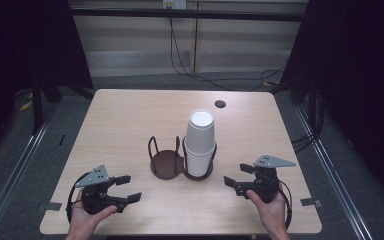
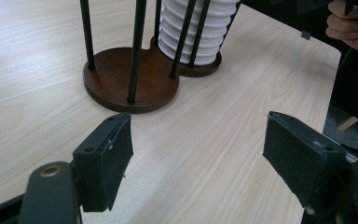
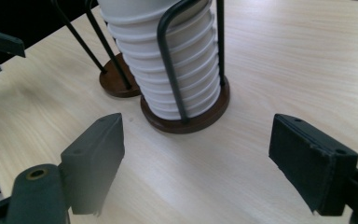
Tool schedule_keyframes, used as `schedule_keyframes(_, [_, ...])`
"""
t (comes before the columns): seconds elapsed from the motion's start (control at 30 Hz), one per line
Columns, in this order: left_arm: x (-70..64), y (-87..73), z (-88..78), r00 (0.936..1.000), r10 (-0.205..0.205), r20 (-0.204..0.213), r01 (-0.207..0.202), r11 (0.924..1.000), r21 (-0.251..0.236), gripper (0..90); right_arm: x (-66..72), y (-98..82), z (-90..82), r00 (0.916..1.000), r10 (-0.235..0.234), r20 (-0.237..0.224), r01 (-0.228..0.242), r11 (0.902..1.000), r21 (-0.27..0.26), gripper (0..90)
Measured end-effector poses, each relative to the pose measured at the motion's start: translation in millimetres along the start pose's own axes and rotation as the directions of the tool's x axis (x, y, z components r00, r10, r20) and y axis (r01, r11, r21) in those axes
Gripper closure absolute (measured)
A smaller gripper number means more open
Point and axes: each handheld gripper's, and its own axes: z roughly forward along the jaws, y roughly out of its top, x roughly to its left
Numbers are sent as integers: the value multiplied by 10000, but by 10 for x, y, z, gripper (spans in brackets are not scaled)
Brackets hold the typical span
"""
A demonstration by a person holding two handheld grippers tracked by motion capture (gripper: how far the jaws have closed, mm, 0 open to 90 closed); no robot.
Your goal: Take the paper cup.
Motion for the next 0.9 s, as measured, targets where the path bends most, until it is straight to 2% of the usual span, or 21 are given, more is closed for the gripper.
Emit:
schedule_keyframes(0.07, [4, 1, 3, 10000, -46, 20, 46, 10000, 10, 240, -21, 6, -12, 9998, 147, -100, -148, 9998, -101, 183])
schedule_keyframes(0.17, [19, -1, 11, 9999, -141, 28, 141, 9999, -28, 240, -7, 1, -28, 9999, 120, 58, -118, 9997, -211, 195])
schedule_keyframes(0.23, [27, 0, 16, 9998, -186, 31, 186, 9998, -20, 240, 30, 8, -42, 10000, -25, -25, 24, 9995, -316, 193])
schedule_keyframes(0.33, [28, -2, 25, 9997, -258, 19, 258, 9997, -31, 240, 54, 35, -46, 9996, -4, -273, -7, 9992, -394, 195])
schedule_keyframes(0.53, [20, -8, 6, 9999, -161, -38, 162, 9999, 39, 240, 99, 94, -36, 9989, -156, -453, 147, 9997, -208, 192])
schedule_keyframes(0.77, [4, -12, 13, 9999, -116, 1, 116, 9999, 123, 243, 127, 218, -59, 9975, 9, -708, -33, 9994, -339, 181])
schedule_keyframes(0.9, [1, -9, 25, 9999, -108, 15, 108, 9998, 161, 244, 168, 298, -59, 9961, -204, -860, 175, 9992, -352, 181])
